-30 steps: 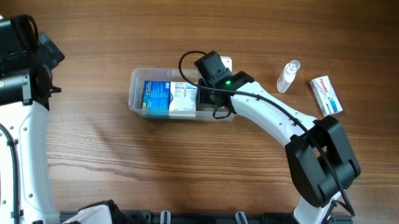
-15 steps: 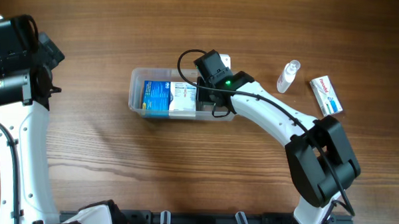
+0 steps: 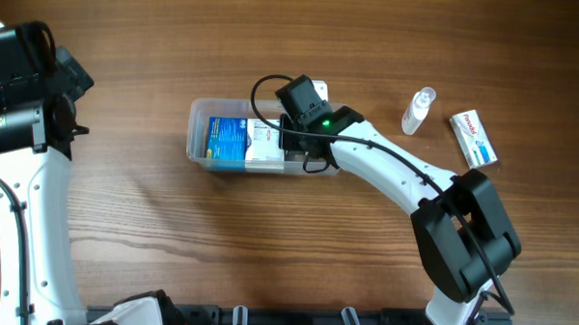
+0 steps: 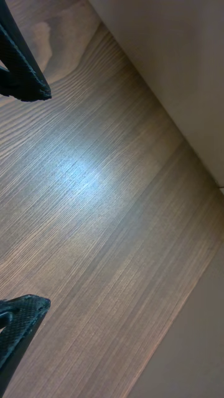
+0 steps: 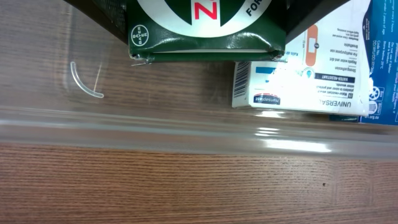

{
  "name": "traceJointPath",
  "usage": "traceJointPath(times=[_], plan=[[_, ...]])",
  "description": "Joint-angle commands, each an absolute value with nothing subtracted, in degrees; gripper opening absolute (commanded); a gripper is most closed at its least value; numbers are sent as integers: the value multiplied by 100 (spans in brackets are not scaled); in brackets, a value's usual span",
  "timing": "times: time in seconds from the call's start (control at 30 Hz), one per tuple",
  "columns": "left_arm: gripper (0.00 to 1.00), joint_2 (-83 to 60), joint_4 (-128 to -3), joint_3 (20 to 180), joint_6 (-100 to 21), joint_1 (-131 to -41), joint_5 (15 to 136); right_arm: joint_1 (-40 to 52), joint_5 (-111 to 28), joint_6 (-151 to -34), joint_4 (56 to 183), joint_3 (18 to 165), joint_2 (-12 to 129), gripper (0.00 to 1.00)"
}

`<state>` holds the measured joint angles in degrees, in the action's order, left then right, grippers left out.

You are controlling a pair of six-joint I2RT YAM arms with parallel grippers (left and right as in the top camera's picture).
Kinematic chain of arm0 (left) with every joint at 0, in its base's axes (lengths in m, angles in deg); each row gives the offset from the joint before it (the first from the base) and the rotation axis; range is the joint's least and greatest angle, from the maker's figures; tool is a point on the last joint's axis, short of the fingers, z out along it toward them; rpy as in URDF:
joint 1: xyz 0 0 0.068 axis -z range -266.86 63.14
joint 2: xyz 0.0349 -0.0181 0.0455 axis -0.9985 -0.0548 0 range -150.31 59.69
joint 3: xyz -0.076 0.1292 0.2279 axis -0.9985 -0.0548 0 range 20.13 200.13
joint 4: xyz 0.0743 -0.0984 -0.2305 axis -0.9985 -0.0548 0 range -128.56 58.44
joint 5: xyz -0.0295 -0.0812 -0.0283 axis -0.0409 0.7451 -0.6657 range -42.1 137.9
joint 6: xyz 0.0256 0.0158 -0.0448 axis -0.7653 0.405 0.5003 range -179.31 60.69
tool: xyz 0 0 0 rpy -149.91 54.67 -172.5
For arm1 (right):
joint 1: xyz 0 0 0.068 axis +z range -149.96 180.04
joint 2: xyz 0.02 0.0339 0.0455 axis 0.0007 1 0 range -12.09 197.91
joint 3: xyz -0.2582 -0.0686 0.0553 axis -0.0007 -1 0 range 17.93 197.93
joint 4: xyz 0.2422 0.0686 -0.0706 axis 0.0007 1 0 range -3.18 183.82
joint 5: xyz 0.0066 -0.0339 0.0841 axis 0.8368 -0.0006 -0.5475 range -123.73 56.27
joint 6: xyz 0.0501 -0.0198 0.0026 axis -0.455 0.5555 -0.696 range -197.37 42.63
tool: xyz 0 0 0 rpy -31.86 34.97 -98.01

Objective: Pack container
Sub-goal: 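Lower the tin into the container beside the plaster box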

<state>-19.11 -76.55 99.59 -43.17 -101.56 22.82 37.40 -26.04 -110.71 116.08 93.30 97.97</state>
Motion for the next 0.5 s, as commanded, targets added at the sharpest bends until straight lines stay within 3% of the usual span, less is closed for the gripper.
traceJointPath(times=[0.0, 0.47], plan=[[100, -1885, -7642, 9985, -4411, -10182, 2207, 3758, -2653, -11051, 11588, 9435, 9917, 62], [100, -1885, -7640, 9985, -4411, -10182, 2207, 3756, -2298, -11379, 11711, 9435, 9917, 62]])
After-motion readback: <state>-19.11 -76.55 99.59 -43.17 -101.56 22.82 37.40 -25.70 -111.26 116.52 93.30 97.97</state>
